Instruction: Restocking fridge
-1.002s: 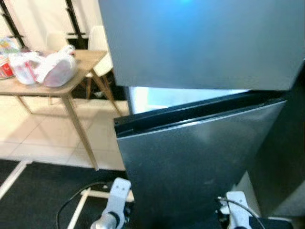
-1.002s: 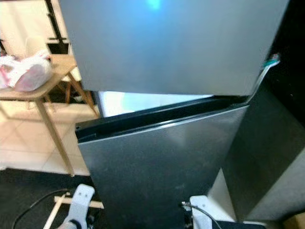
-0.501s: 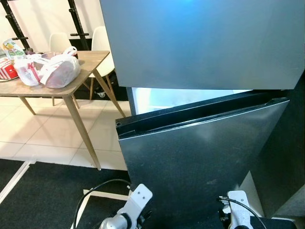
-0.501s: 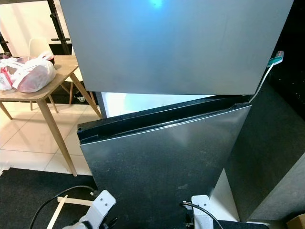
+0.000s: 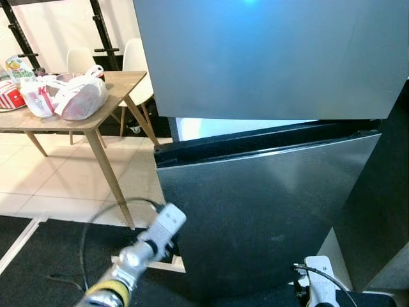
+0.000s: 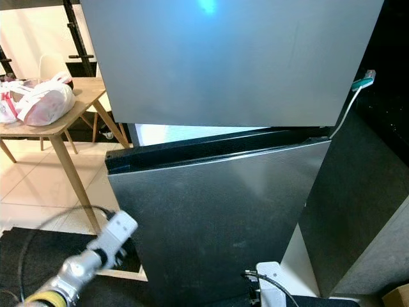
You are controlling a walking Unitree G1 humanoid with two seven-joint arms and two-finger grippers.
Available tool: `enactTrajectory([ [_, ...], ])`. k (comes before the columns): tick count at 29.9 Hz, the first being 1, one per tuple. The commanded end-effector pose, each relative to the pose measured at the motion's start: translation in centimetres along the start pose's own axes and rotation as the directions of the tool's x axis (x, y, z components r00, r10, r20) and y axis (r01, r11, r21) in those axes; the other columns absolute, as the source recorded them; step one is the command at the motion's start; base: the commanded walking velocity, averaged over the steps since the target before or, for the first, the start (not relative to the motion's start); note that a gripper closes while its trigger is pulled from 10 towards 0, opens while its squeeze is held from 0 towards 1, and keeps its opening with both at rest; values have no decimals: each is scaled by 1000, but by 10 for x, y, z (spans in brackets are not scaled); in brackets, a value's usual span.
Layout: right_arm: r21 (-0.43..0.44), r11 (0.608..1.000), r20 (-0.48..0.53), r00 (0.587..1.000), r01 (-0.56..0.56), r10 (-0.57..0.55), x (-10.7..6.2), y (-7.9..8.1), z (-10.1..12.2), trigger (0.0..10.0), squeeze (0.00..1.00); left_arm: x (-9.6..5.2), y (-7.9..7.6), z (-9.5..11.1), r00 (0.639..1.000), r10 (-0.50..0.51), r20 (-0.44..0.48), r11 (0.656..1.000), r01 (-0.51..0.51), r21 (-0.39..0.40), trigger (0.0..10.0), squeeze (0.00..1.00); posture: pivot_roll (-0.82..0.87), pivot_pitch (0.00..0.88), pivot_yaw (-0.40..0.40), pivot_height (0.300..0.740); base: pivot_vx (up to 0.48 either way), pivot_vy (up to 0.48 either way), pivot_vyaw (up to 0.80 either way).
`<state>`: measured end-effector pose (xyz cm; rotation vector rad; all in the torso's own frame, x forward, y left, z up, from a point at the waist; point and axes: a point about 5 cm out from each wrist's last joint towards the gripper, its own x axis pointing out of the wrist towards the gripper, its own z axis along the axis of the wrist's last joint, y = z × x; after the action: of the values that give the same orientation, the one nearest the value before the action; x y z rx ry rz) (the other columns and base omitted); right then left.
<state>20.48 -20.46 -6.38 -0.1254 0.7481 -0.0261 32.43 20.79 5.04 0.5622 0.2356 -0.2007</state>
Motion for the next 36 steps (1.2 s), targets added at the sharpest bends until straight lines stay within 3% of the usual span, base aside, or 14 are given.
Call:
enactTrajectory([
  [1,7,1000,1,1000,-1,1,0,2,-1,10000,0,-3,64,16,905,423,50,906,-424,18,10000,0,-68,28,57,740,0,0,0],
  [3,7,1000,2,1000,-3,3,-1,2,-1,10000,0,-20,124,29,628,777,52,630,-776,-33,10000,0,-62,25,59,740,0,0,0],
  [4,7,1000,2,1000,-3,3,-1,2,-1,10000,0,-20,124,29,628,777,52,630,-776,-33,10000,0,-62,25,59,740,0,0,0],
  [5,7,1000,1,1000,-3,3,-1,2,-2,10000,0,-25,138,33,562,825,56,565,-823,-55,10000,0,-60,24,58,740,0,0,0],
  [8,7,1000,0,1000,-4,4,-1,3,-2,10000,0,-23,136,39,593,800,94,600,-796,-83,10000,0,-59,25,59,740,0,0,0],
  [9,5,1000,-2,1000,-6,6,-1,3,-3,10000,0,-20,130,43,640,758,122,652,-750,-114,10000,0,-58,24,59,740,0,0,0],
  [11,6,1000,-8,1000,-8,8,-1,5,-5,10000,0,-12,101,40,747,644,165,765,-635,-111,10000,0,-64,25,62,740,0,0,0],
  [14,10,1000,-8,1000,-9,9,-2,6,-6,10000,0,-10,68,25,816,562,138,827,-553,-102,10000,0,-66,27,65,740,0,0,0],
  [18,21,999,-6,1000,-27,27,-2,7,-5,10000,0,-7,-4,9,959,250,134,968,-245,-50,10000,0,-66,31,66,740,0,0,0],
  [21,1,999,-10,999,-41,41,-1,8,-5,10000,0,-11,-11,0,959,266,97,964,-265,-32,10000,0,-67,31,70,740,0,0,0],
  [23,-95,991,-24,996,-93,92,0,14,-3,10000,0,-25,-14,-35,929,355,-103,928,-363,-77,10000,0,-70,31,71,740,0,0,0],
  [25,-171,977,-21,992,-129,127,1,19,1,10000,0,-40,-29,-64,930,272,-247,947,-305,-106,10000,0,-68,32,64,740,0,0,0],
  [31,-193,971,-8,990,-142,144,4,22,9,10000,0,-46,-62,-68,977,-46,-207,997,32,-72,10000,0,-53,45,36,740,0,0,0],
  [36,-196,972,23,990,-131,138,6,20,18,10000,0,-28,-48,-47,987,-51,-152,998,46,-34,10000,0,-48,74,22,740,0,0,0],
])
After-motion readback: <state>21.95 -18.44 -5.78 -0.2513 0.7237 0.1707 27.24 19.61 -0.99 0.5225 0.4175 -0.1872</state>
